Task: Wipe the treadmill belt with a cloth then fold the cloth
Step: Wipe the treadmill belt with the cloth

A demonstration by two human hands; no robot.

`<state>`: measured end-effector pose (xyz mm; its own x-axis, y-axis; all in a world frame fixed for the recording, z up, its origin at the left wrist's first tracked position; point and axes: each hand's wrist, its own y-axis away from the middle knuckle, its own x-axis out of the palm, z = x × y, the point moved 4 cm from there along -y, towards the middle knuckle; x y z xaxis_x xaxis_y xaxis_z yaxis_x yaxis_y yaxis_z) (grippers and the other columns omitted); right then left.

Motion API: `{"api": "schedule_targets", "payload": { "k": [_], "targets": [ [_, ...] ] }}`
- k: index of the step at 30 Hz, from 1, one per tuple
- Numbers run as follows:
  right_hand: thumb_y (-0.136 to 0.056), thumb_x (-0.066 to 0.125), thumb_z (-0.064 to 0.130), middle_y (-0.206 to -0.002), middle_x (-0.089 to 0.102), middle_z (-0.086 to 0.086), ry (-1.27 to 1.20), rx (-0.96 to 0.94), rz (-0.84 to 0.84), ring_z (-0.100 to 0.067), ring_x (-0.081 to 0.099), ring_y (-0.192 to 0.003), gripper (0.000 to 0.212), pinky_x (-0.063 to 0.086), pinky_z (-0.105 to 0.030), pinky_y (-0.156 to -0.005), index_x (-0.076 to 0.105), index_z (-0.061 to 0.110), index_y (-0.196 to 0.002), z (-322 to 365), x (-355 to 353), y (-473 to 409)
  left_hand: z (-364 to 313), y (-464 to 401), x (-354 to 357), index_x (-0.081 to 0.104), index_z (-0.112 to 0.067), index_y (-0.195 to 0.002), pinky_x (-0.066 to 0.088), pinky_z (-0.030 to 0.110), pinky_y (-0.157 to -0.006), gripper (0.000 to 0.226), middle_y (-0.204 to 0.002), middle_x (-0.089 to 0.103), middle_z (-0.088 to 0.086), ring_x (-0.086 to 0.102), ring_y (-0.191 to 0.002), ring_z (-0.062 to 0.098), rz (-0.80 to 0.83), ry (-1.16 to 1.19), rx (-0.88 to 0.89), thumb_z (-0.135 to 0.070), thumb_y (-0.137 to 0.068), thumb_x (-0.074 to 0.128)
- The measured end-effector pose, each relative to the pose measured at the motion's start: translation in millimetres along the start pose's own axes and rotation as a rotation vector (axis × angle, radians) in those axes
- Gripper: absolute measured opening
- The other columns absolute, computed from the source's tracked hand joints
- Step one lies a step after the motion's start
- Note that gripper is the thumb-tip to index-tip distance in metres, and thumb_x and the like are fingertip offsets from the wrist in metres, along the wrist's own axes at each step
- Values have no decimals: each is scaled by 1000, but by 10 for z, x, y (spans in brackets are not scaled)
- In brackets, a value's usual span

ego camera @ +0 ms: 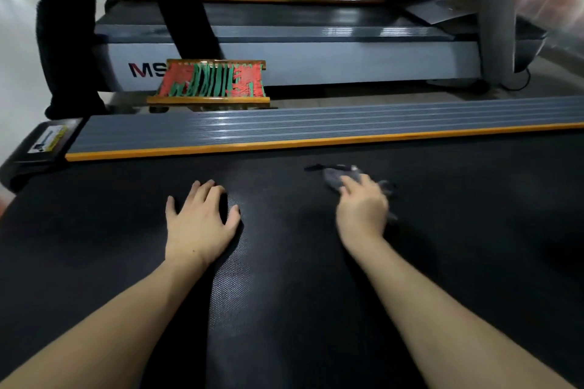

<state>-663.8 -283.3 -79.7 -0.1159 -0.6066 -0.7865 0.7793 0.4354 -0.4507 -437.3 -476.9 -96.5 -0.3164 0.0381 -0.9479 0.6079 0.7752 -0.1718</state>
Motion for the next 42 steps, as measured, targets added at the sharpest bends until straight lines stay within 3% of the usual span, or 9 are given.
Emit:
{"api": "schedule_targets", "payload": {
  "k": [4, 8, 12, 16, 20, 26, 32, 37, 42],
  "targets": [
    [-88, 56, 25, -125, 64, -4, -125, -289, 163, -30, 60, -109, 26, 48, -46, -91, 72, 27, -109, 920, 364, 424, 23, -7, 11, 54, -28, -129, 16, 61, -120, 45, -157, 42, -5, 24, -152, 15, -6, -10, 5, -56, -96, 42],
    [-83, 74, 14, -124, 68, -1, -181, -442, 194, -22, 64, -110, 29, 45, -27, -95, 75, 25, -109, 466, 61, 280, 57, -14, 27, 55, -30, -129, 18, 61, -119, 43, -156, 44, -5, 26, -152, 16, -20, -13, 27, -55, -95, 44],
    [-96, 61, 25, -138, 59, 10, -30, -65, 118, -24, 59, -118, 27, 44, -35, -97, 70, 33, -119, -665, -403, -139, 43, -22, 38, 56, -29, -128, 15, 61, -119, 42, -155, 44, -5, 25, -152, 17, -21, 0, 18, -55, -95, 44],
    [-95, 56, 22, -132, 61, -5, 84, 92, 69, -34, 58, -114, 28, 44, -44, -93, 72, 22, -118, -549, -282, -121, 5, -13, 9, 62, -28, -119, 23, 56, -116, 34, -142, 53, -3, 38, -142, 20, -72, 7, 40, -48, -96, 47],
    [-84, 52, 26, -111, 69, -12, -103, -167, 91, -36, 65, -98, 28, 51, -48, -85, 76, 20, -98, 514, 126, 392, -42, 86, -123, 68, -29, -108, 40, 45, -96, 31, -118, 61, -8, 52, -113, 21, -82, -29, 92, -38, -89, 45],
    [-85, 70, 20, -128, 66, -5, -257, -508, 301, -26, 63, -114, 29, 49, -36, -102, 75, 25, -113, 625, -81, 655, 63, 809, -297, 66, -31, -124, 40, 45, -105, 49, -139, 59, -9, 52, -131, 16, 19, -54, 166, -38, -85, 39],
    [-93, 66, 13, -136, 62, -7, -60, -58, 106, -28, 56, -126, 26, 36, -34, -107, 73, 19, -118, -620, -536, 381, 61, 1307, -200, 43, -34, -152, 14, 47, -126, 65, -164, 30, -12, 21, -154, 12, 89, -80, 65, -39, -90, 25],
    [-86, 51, 22, -124, 63, -9, -60, 147, 95, -36, 56, -117, 35, 45, -53, -99, 71, 21, -114, -54, -186, 484, 29, 1274, -228, 45, -31, -150, 10, 47, -126, 62, -163, 32, -12, 20, -154, 10, 73, -51, 34, -38, -91, 28],
    [-88, 49, 32, -128, 65, -9, -255, -386, 305, -32, 59, -116, 35, 45, -49, -103, 74, 24, -110, 1248, 248, 1016, 48, 1276, -244, 51, -29, -146, 15, 48, -125, 63, -160, 38, -11, 26, -151, 9, 60, -55, 31, -40, -89, 25]
  ]
}}
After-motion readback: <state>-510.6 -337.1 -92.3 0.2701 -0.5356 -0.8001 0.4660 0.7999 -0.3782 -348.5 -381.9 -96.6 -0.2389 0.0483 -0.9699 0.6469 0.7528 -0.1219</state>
